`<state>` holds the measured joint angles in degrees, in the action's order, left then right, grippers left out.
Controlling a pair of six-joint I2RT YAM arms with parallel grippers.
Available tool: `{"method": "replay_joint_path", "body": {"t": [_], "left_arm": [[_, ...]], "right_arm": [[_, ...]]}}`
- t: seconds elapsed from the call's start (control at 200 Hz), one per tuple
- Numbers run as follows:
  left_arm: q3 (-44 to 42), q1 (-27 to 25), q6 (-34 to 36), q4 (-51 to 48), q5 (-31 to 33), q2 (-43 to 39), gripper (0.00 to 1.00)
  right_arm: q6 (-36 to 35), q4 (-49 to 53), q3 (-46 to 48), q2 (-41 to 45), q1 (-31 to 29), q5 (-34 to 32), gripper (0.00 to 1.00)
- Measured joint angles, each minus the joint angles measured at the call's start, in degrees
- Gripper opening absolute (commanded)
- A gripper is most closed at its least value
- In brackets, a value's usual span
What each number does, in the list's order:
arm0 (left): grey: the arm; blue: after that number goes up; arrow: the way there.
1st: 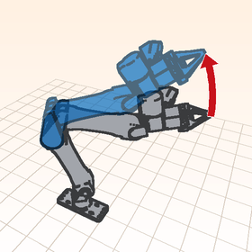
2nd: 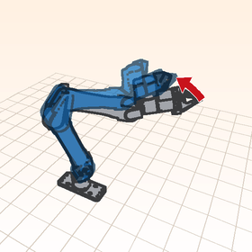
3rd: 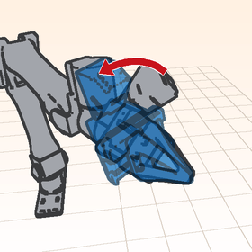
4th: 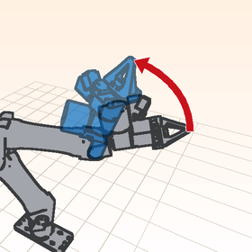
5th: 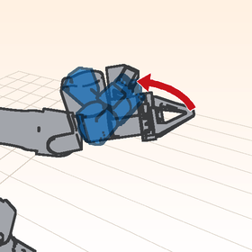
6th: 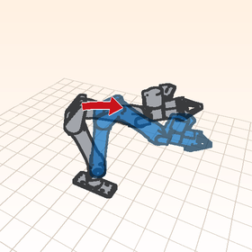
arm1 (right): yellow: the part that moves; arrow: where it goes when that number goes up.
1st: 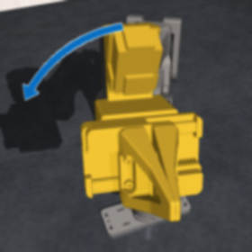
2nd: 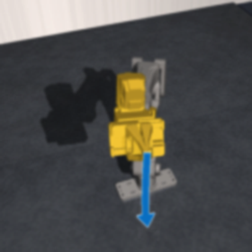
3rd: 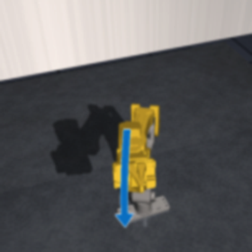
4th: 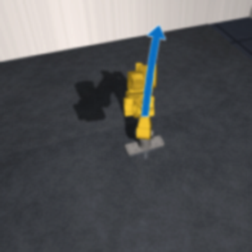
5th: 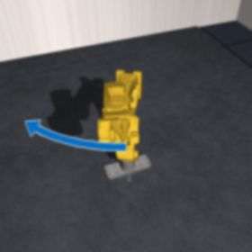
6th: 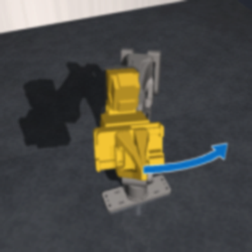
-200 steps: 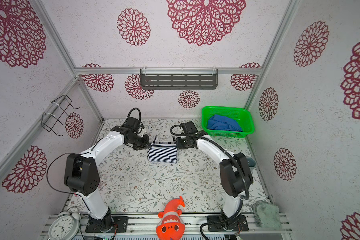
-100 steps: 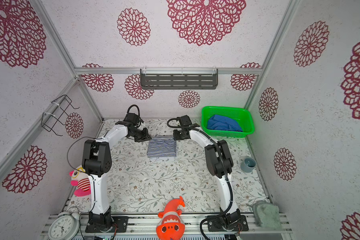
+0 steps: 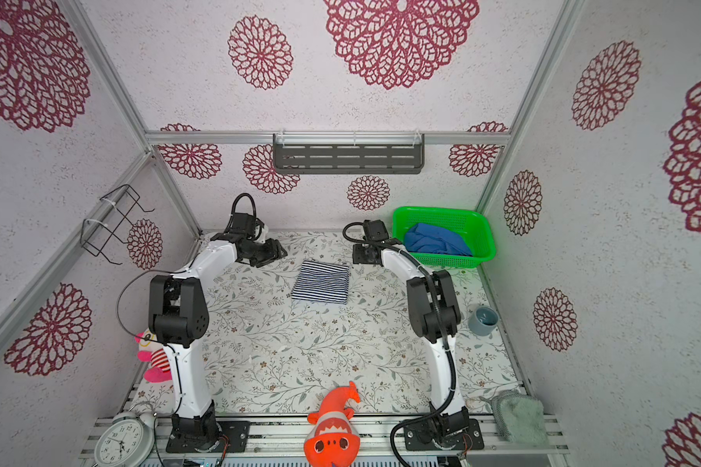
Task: Fold and stack the tank tops
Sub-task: 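Open both grippers and raise them off the folded striped tank top, then grasp the folded striped tank top's near edge with the left gripper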
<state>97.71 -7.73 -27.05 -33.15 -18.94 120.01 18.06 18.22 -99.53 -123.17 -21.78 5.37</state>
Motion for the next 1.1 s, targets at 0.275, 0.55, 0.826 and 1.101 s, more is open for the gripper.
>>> {"method": "replay_joint_path", "body": {"t": [0.275,0.55,0.826,1.101], "left_arm": [[-6.21,-6.75,-5.01,4.31,0.98,-0.55,0.47],[-5.18,-9.86,-8.57,8.11,2.03,5.64,0.37],[-8.41,-9.35,-8.35,5.53,6.97,0.61,0.41],[1.20,-13.00,-6.62,0.63,12.07,-2.36,0.48]], "right_arm": [[7.61,-9.44,14.80,7.63,-6.67,3.39,0.28],[12.20,-16.52,21.77,4.00,-9.75,2.21,0.21],[10.54,-13.29,22.71,7.80,-8.98,-1.81,0.27],[7.52,-10.69,26.32,22.73,-7.21,-6.64,0.57]]}}
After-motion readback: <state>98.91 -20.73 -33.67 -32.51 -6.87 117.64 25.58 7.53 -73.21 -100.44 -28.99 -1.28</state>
